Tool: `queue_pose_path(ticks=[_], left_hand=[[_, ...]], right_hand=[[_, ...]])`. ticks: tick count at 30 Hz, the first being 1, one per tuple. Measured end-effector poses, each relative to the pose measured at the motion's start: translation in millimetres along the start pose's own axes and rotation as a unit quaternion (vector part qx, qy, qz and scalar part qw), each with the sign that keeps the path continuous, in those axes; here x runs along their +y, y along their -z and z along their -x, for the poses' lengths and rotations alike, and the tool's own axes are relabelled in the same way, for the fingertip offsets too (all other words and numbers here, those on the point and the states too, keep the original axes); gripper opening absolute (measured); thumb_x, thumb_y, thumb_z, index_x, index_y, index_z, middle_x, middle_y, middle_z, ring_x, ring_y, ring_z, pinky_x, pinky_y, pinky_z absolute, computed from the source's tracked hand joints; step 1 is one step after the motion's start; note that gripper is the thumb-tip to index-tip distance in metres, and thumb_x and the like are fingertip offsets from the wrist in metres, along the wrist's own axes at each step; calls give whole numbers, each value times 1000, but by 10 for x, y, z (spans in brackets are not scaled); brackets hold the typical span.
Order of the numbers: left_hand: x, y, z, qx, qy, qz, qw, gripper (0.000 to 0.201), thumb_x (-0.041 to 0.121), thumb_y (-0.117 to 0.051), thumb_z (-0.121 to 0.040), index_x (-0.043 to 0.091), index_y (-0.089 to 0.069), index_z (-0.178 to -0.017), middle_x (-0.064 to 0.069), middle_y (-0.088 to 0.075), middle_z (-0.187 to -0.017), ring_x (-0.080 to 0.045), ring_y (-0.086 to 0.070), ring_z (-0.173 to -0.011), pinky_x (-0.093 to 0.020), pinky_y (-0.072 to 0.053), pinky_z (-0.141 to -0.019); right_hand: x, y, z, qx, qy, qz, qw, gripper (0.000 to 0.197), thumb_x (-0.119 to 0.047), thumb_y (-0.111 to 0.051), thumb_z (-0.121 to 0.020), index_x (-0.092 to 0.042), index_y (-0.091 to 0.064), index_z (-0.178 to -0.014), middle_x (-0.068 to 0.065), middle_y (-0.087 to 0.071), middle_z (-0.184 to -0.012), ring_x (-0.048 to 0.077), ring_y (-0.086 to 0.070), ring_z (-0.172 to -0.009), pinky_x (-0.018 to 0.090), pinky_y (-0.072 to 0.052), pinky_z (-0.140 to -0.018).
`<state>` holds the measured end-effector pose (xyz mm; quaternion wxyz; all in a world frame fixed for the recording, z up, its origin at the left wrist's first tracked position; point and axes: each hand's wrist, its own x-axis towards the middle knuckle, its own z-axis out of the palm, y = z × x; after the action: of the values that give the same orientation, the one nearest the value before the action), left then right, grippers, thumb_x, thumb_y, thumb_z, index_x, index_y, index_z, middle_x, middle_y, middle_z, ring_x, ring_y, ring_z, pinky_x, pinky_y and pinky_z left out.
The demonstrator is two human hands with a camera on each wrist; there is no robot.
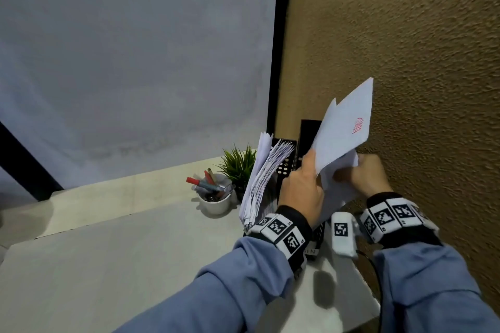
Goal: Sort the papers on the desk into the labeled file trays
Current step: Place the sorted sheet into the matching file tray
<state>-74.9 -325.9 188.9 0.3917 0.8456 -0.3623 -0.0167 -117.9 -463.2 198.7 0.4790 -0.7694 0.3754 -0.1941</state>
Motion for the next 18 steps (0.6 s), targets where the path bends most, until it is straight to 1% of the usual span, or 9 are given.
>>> queue_pose_path(ticks=[3, 5, 7, 9, 11, 13, 16, 17, 18], left_hand=[[-57, -151, -50, -24, 24, -6, 999, 63, 1, -42, -87, 17, -24, -145, -25, -60, -109, -44, -57, -98, -46, -44, -82], [-153, -268, -105, -44, 52, 8, 998, 61, 2, -40, -88, 17, -24, -145, -26, -60, -110, -44, -57, -100, -47, -44, -84], [-272, -384, -139, -78, 83, 32, 993, 58, 1, -39, -88, 16, -26, -143, -27, -59, -112, -44, -56, -102, -47, -45, -86], [-373, -471, -143, -114, 110, 61, 985, 54, 2, -39, -89, 14, -28, -140, -26, -58, -116, -42, -56, -105, -46, -47, -90], [-439, -521, -123, -141, 120, 80, 979, 55, 10, -44, -89, 14, -26, -140, -23, -56, -124, -39, -56, -110, -46, -46, -95], [-483, -556, -92, -171, 110, 78, 976, 65, 15, -53, -83, 13, -23, -141, -18, -48, -133, -37, -52, -117, -45, -44, -99], [-539, -582, -84, -191, 84, 50, 977, 75, 16, -62, -78, 9, -21, -141, -16, -38, -138, -36, -47, -121, -44, -43, -99], [-544, -578, -92, -191, 83, 42, 977, 78, 15, -62, -78, 9, -18, -142, -16, -36, -139, -36, -46, -122, -44, -43, -99], [-563, -591, -116, -191, 79, 35, 978, 80, 14, -62, -79, 8, -16, -144, -17, -33, -141, -37, -45, -123, -43, -43, -100]], right_hand=[[-60, 36, -79, 10, 10, 48, 999, 20, 6, -69, -68, -9, -58, -61, 12, -63, -76, 26, -61, -75, 26, -43, -60], [-104, 41, -88, 23, 16, 83, 996, 12, 3, -71, -67, -4, -64, -72, 15, -65, -83, 27, -62, -79, 29, -44, -66], [-143, 29, -69, 36, 23, 103, 994, 20, 1, -72, -67, 0, -67, -87, 14, -65, -86, 27, -61, -80, 29, -43, -67], [-144, -2, -31, 46, 34, 115, 992, 27, 0, -72, -69, 0, -68, -96, 13, -66, -89, 28, -63, -86, 29, -44, -70], [-89, -69, 16, 57, 44, 141, 987, 31, -3, -70, -70, -2, -67, -101, 15, -69, -99, 30, -63, -94, 29, -46, -74], [19, -143, 58, 53, 50, 177, 982, 40, -6, -67, -74, -8, -60, -114, 16, -65, -112, 32, -60, -101, 32, -46, -80], [142, -252, 106, 18, 47, 178, 983, 63, -10, -55, -86, -13, -30, -143, 18, -53, -132, 35, -53, -116, 37, -42, -93], [152, -290, 106, 7, 53, 184, 982, 65, -10, -50, -89, -13, -22, -147, 19, -49, -134, 36, -51, -118, 38, -41, -96], [162, -326, 89, 2, 67, 201, 977, 63, -9, -46, -90, -11, -19, -147, 20, -47, -134, 36, -50, -119, 39, -41, -96]])
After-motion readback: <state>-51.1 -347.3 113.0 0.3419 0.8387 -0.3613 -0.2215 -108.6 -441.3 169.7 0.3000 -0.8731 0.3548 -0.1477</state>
